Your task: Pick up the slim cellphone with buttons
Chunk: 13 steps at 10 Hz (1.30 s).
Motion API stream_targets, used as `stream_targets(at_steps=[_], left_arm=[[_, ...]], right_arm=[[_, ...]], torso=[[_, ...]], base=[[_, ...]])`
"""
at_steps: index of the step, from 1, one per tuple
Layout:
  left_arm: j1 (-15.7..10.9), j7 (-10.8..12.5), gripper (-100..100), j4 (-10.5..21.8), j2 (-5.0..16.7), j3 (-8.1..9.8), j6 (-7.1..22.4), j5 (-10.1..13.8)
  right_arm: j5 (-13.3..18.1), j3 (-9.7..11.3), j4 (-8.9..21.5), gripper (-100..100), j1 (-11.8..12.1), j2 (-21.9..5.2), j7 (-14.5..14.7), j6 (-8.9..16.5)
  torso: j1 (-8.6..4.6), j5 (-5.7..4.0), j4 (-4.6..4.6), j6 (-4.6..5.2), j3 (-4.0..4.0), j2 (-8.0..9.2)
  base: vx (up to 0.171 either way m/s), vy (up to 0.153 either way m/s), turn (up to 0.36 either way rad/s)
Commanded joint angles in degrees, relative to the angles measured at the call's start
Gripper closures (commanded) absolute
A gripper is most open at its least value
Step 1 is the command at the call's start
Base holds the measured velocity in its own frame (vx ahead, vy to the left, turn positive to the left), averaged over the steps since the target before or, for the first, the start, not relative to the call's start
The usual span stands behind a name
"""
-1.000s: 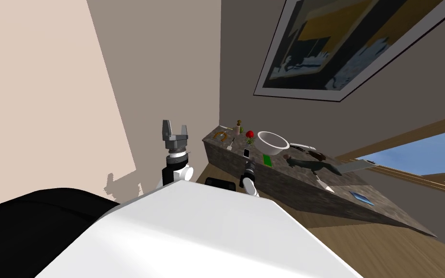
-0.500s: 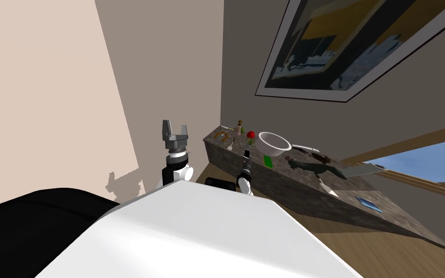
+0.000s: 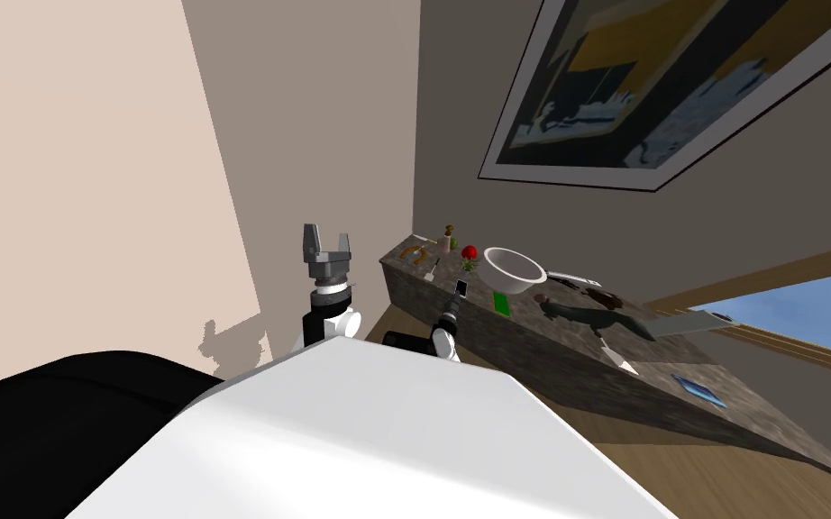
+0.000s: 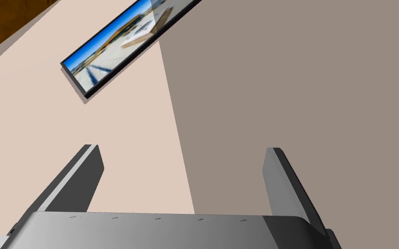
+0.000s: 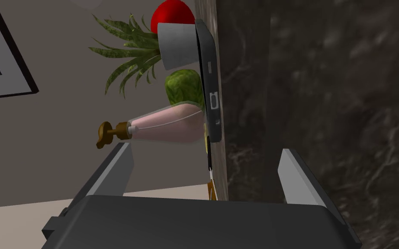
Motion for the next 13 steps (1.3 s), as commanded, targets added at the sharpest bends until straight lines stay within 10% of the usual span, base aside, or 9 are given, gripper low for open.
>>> stream_targets(at_steps=[1, 2, 3, 13], left_arm=[[0.0, 0.0, 0, 0.0, 0.0, 0.00, 0.0, 0.0], [0.0, 0.0, 0, 0.0, 0.0, 0.00, 0.0, 0.0], [0.0, 0.0, 0, 0.0, 0.0, 0.00, 0.0, 0.0], [0.0, 0.0, 0, 0.0, 0.0, 0.00, 0.0, 0.0]], right_arm=[[0.0, 0.0, 0.0, -100, 0.0, 0.0, 0.0, 0.0], [0.0, 0.0, 0.0, 0, 0.0, 0.1, 0.1, 0.1], [0.3, -2.5, 2.8, -100, -1.4, -2.7, -2.8, -0.7], [1.5, -15.3, 16.2, -100, -8.0, -16.2, -18.2, -4.4]], torso=[[0.00, 0.00, 0.00, 0.00, 0.00, 0.00], [0.00, 0.00, 0.00, 0.01, 0.01, 0.02], [0.01, 0.00, 0.00, 0.01, 0.01, 0.03], [0.32, 0.08, 0.06, 0.02, 0.16, 0.27]], base=[[0.000, 0.000, 0.000], [0.000, 0.000, 0.000], [-0.061, 0.061, 0.322], [-0.061, 0.104, 0.189]])
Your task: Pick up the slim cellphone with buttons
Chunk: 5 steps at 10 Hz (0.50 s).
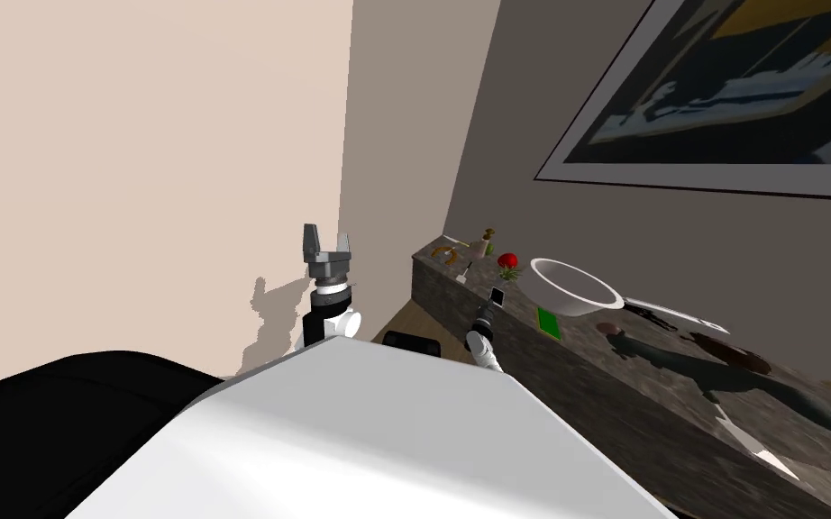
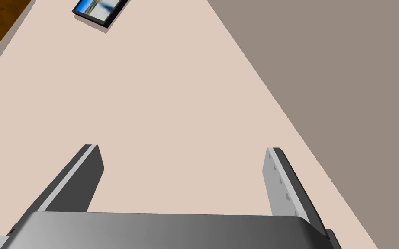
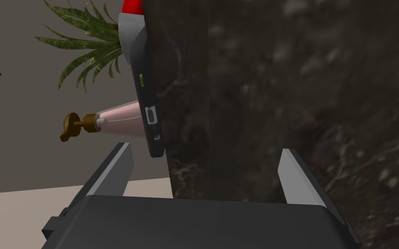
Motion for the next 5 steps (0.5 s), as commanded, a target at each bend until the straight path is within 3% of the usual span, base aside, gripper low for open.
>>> stream_targets(at_steps=[1, 2, 3, 4, 5], left_arm=[[0.0, 0.0, 0, 0.0, 0.0, 0.00, 0.0, 0.0], [0.0, 0.0, 0, 0.0, 0.0, 0.01, 0.0, 0.0], [0.0, 0.0, 0, 0.0, 0.0, 0.00, 0.0, 0.0], [0.0, 0.0, 0, 0.0, 0.0, 0.01, 0.0, 0.0], [0.0, 0.0, 0, 0.0, 0.0, 0.00, 0.0, 0.0]], right_arm=[[0.0, -1.4, 0.5, -100, 0.3, -1.2, -2.3, -0.6], [0.3, -3.7, 3.3, -100, -1.1, -3.6, -4.5, -1.4], [0.3, -3.9, 3.3, -100, -1.1, -3.9, -5.6, -1.4], [0.5, -6.3, 5.3, -100, -2.4, -6.3, -7.5, -2.1], [0.5, -6.5, 6.1, -100, -2.4, -6.7, -8.9, -2.1]], torso=[[0.00, 0.00, 0.00, 0.00, 0.00, 0.00], [-0.07, -0.01, -0.01, 0.05, 0.00, 0.00], [0.02, 0.00, 0.00, 0.00, 0.01, 0.02], [-0.09, -0.01, 0.00, 0.06, 0.01, 0.03], [-0.05, -0.01, 0.01, 0.00, 0.01, 0.02]], base=[[-0.048, 0.096, 0.133], [-0.056, 0.127, 0.275], [-0.051, 0.096, 0.117], [-0.055, 0.110, 0.230], [-0.034, 0.085, 0.135]])
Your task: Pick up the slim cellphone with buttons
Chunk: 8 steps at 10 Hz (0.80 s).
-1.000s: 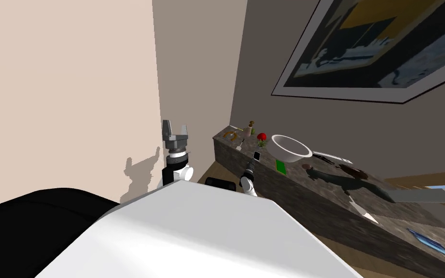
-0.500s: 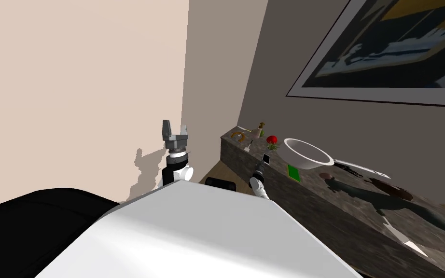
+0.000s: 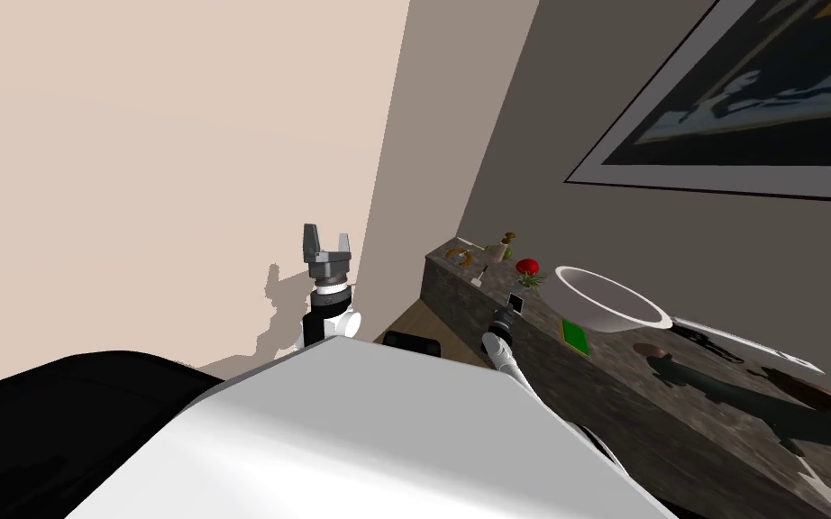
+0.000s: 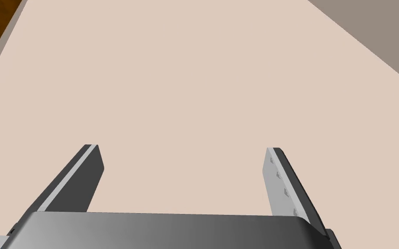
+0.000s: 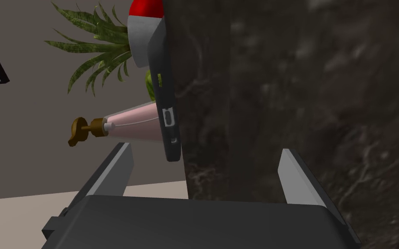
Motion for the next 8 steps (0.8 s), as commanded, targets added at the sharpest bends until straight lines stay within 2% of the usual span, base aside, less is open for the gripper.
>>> stream_targets(at_steps=[1, 3, 4, 5, 6, 7, 8], left_arm=[[0.0, 0.0, 0, 0.0, 0.0, 0.00, 0.0, 0.0], [0.0, 0.0, 0, 0.0, 0.0, 0.00, 0.0, 0.0], [0.0, 0.0, 0, 0.0, 0.0, 0.01, 0.0, 0.0], [0.0, 0.0, 0, 0.0, 0.0, 0.00, 0.0, 0.0], [0.0, 0.0, 0, 0.0, 0.0, 0.00, 0.0, 0.0], [0.0, 0.0, 0, 0.0, 0.0, 0.01, 0.0, 0.0], [0.0, 0.0, 0, 0.0, 0.0, 0.01, 0.0, 0.0]], right_arm=[[0.0, -2.9, 1.8, -100, -0.7, -2.9, -2.9, -1.5], [0.0, -3.5, 1.8, -100, -0.7, -3.1, -3.5, -1.5], [0.2, -6.0, 3.5, -100, -2.0, -5.6, -5.1, -2.2], [0.2, -6.0, 4.6, -100, -2.0, -5.8, -6.8, -2.2], [0.5, -5.1, 5.6, -100, -2.7, -5.8, -6.7, -1.6], [0.5, -5.2, 5.6, 100, -2.8, -5.8, -7.0, -1.6], [0.5, -5.2, 5.8, 100, -2.6, -5.7, -7.0, -1.7]], torso=[[0.00, 0.00, 0.00, 0.00, 0.00, 0.00], [0.05, 0.01, 0.00, 0.00, 0.01, 0.02], [-0.15, -0.04, -0.01, 0.02, -0.02, -0.03], [-0.09, -0.02, 0.00, -0.05, -0.02, -0.04], [-0.04, -0.02, -0.01, 0.01, -0.02, -0.03], [-0.18, -0.05, -0.02, 0.02, -0.04, -0.06], [-0.13, 0.12, 0.10, 0.06, 0.06, 0.01]], base=[[-0.037, 0.127, 0.251], [-0.026, 0.067, 0.065], [-0.027, 0.070, 0.243], [-0.021, 0.081, 0.160], [-0.006, 0.033, 0.006], [-0.003, 0.009, 0.005], [-0.004, 0.009, 0.008]])
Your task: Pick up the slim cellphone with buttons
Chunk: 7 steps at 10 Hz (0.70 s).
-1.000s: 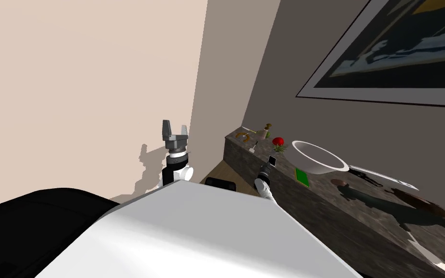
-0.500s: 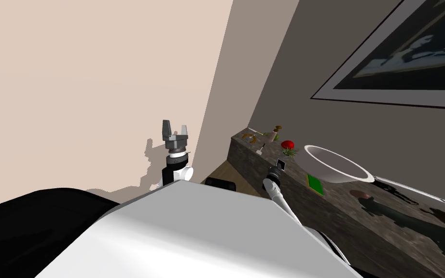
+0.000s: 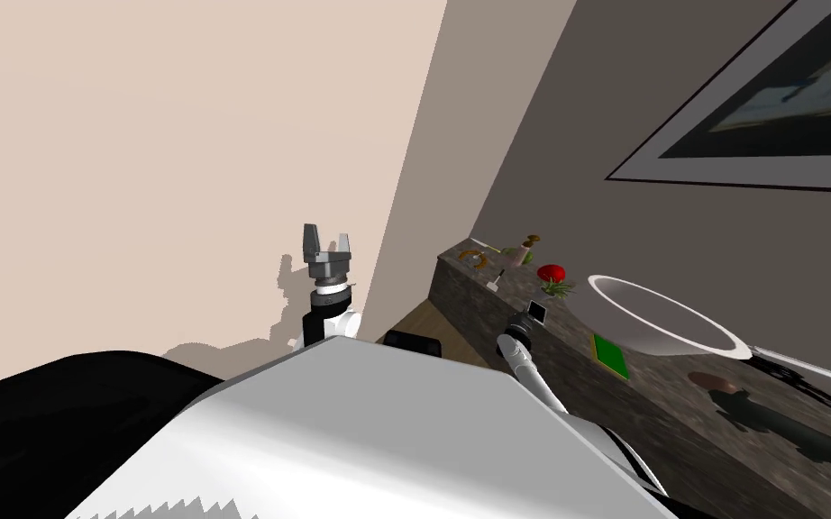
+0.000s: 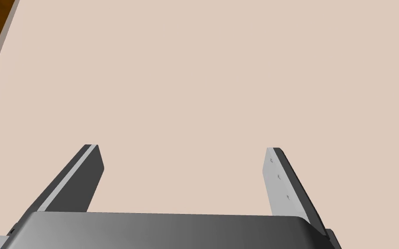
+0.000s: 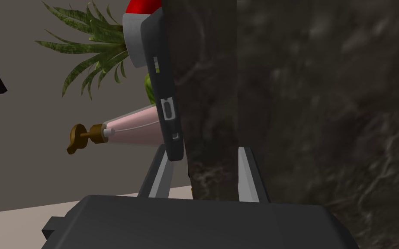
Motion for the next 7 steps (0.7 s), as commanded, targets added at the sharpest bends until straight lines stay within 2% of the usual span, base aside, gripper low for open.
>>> stream_targets(at_steps=[1, 3, 4, 5, 6, 7], left_arm=[[0.0, 0.0, 0, 0.0, 0.0, 0.00, 0.0, 0.0], [0.0, 0.0, 0, 0.0, 0.0, 0.00, 0.0, 0.0], [0.0, 0.0, 0, 0.0, 0.0, 0.00, 0.0, 0.0], [0.0, 0.0, 0, 0.0, 0.0, 0.00, 0.0, 0.0], [0.0, 0.0, 0, 0.0, 0.0, 0.01, 0.0, 0.0], [0.0, 0.0, 0, 0.0, 0.0, 0.00, 0.0, 0.0]], right_arm=[[0.0, 0.0, 0.0, 100, 0.0, 0.0, 0.0, 0.0], [0.0, 0.0, 0.0, 100, 0.0, 0.0, 0.1, 0.1], [0.0, 0.0, 0.0, 0, 0.0, 0.0, 0.1, 0.1], [-0.5, 1.5, -2.9, 100, 1.7, 2.3, 2.9, 0.6], [-0.5, 1.5, -4.2, 100, 1.7, 2.3, 3.5, 0.6], [-0.7, 3.9, -7.0, 100, 3.1, 5.1, 6.4, 1.3]], torso=[[0.00, 0.00, 0.00, 0.00, 0.00, 0.00], [-0.07, -0.05, 0.01, -0.03, 0.02, 0.04], [-0.08, -0.06, 0.01, -0.03, 0.03, 0.04], [-0.08, -0.06, 0.01, -0.03, 0.03, 0.04], [-0.29, -0.11, -0.06, 0.32, 0.07, 0.20], [-0.48, -0.14, -0.07, 0.40, 0.11, 0.28]], base=[[0.000, 0.000, 0.000], [0.000, 0.000, 0.000], [0.000, 0.000, 0.000], [0.020, -0.090, -0.273], [0.033, -0.101, -0.155], [0.053, -0.126, -0.256]])
